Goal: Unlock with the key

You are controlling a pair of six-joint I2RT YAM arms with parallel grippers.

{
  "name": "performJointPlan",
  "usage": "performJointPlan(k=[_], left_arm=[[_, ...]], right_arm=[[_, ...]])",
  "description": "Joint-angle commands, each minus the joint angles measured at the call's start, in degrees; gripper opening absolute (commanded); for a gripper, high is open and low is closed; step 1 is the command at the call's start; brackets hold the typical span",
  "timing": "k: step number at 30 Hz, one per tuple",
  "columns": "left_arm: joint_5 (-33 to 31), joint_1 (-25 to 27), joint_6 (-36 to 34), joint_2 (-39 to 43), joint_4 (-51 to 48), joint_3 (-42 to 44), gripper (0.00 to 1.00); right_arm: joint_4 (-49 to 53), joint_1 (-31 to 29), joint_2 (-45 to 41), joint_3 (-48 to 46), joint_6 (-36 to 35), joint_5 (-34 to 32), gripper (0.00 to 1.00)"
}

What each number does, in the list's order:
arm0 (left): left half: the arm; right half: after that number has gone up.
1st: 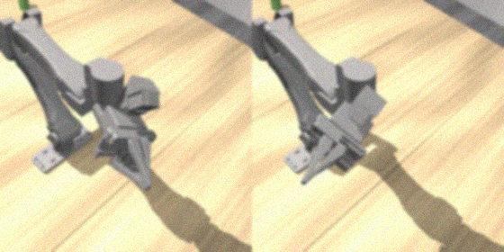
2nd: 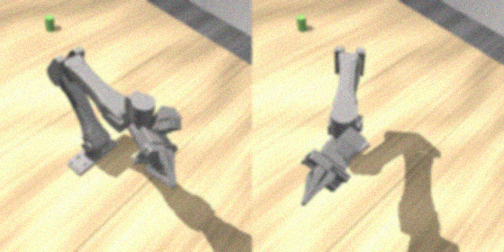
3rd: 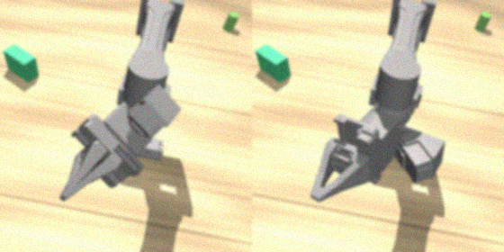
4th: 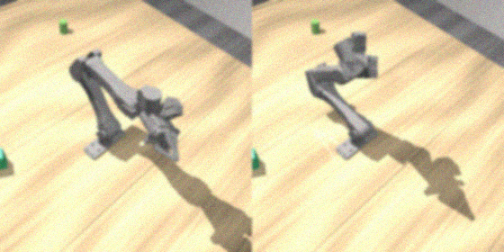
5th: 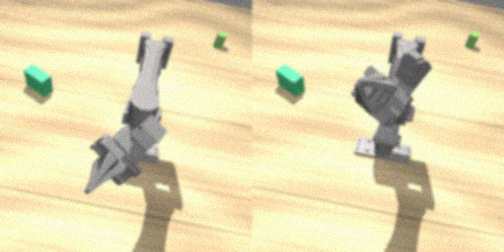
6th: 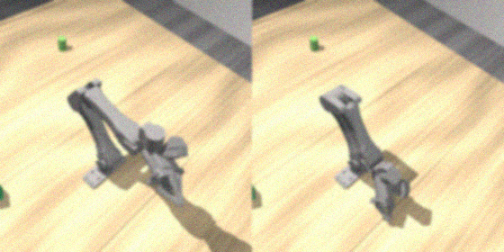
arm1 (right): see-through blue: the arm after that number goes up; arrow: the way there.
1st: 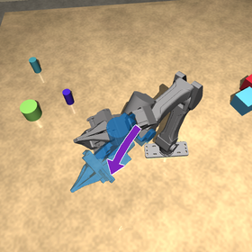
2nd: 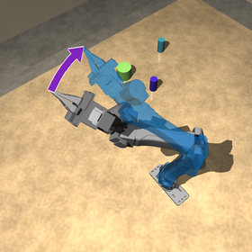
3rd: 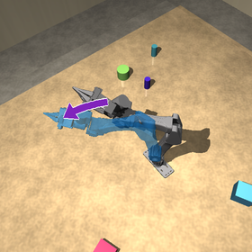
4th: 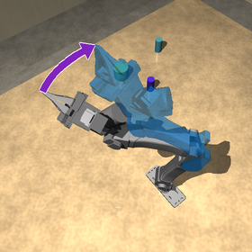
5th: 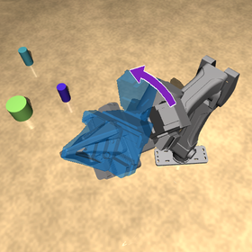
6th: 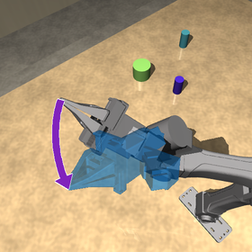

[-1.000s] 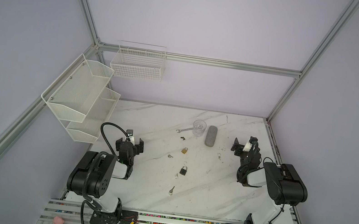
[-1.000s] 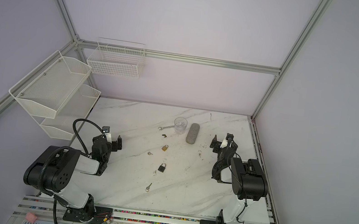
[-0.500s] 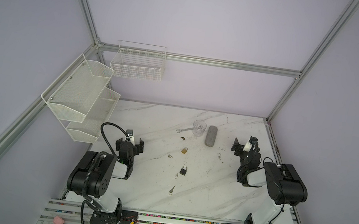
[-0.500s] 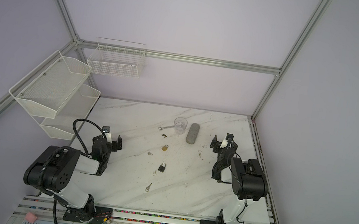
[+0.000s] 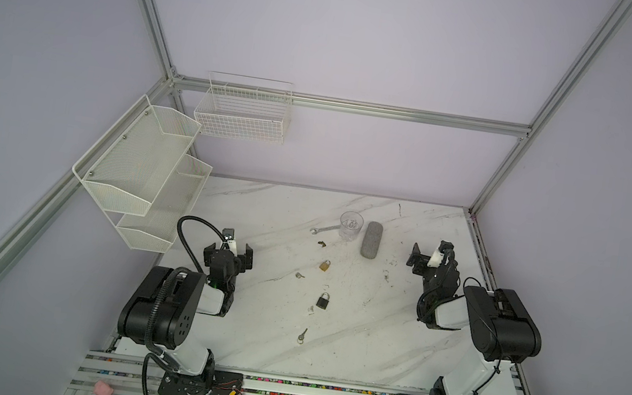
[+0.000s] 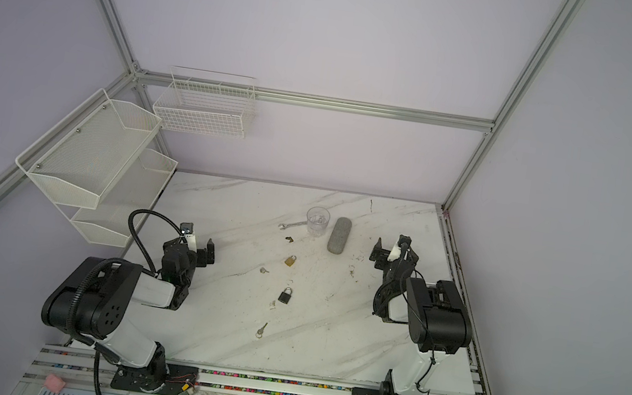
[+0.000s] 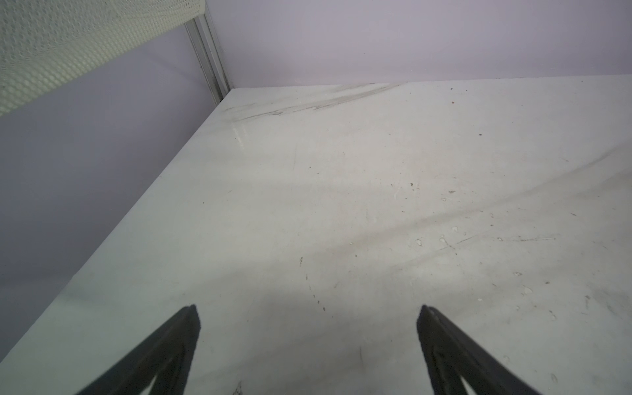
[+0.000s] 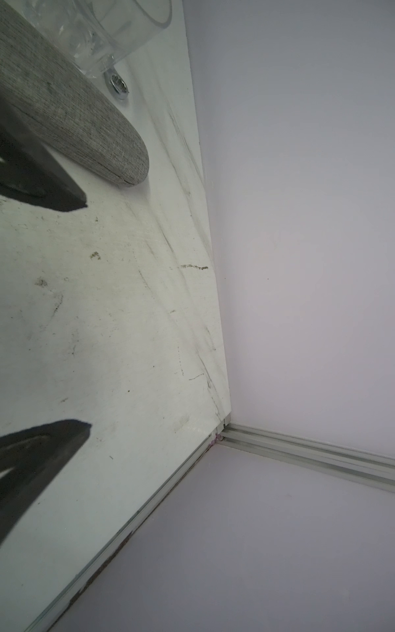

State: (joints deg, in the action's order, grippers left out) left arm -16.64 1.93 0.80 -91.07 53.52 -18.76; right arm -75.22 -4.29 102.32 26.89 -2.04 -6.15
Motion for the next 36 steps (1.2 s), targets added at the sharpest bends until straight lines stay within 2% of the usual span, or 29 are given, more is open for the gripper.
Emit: performJointPlan(k=[1,10,17,20,23,25,27,29,33,36], left_arm=[[0.6,-0.3,-0.7,0.8,2.7,-2.3,1.00],[0.6,-0.2,-1.1,1.4,2.8,-2.2,1.00],[0.1,-0.2,-0.6,10.1,-7.0,-3.4,1.00],[-0.7,-0.2,0.8,16.8,-10.8,-2.9,1.00],[-2.0,-0.3,6.7,23.2,-16.5,-3.4,1.00],[-2.1,-0.3,10.8,26.7,-19.3,-4.2,1.00],[-3.6,-0.3,18.7,29.6,-23.8,-6.0,1.00],[-4.3,-0.3,25.2,31.5,-29.6,-8.3,1.00],[-3.1,-0.4,34.5,33.3,-34.2,-9.3,1.00],[-1.1,-0.6,39.1,33.3,-35.2,-8.7,1.00]], right_arm=[[-2.7,-0.3,-0.4,0.3,-1.2,0.5,0.97],[-2.7,-0.3,-1.3,0.0,-0.9,0.3,0.97],[6.7,-0.3,-9.8,1.6,0.4,0.1,0.97],[10.6,-0.2,-14.6,1.8,2.4,-0.9,0.97],[22.1,-0.2,-20.2,5.5,8.5,-3.8,0.97],[26.8,-0.2,-22.1,7.8,10.8,-1.1,0.97],[33.8,-0.2,-23.0,10.8,16.3,0.0,0.97],[42.0,-0.2,-23.3,14.2,22.4,-1.6,0.97],[45.7,-0.1,-27.0,14.3,28.8,0.4,0.97],[49.4,0.1,-29.4,14.3,29.7,2.5,0.97]])
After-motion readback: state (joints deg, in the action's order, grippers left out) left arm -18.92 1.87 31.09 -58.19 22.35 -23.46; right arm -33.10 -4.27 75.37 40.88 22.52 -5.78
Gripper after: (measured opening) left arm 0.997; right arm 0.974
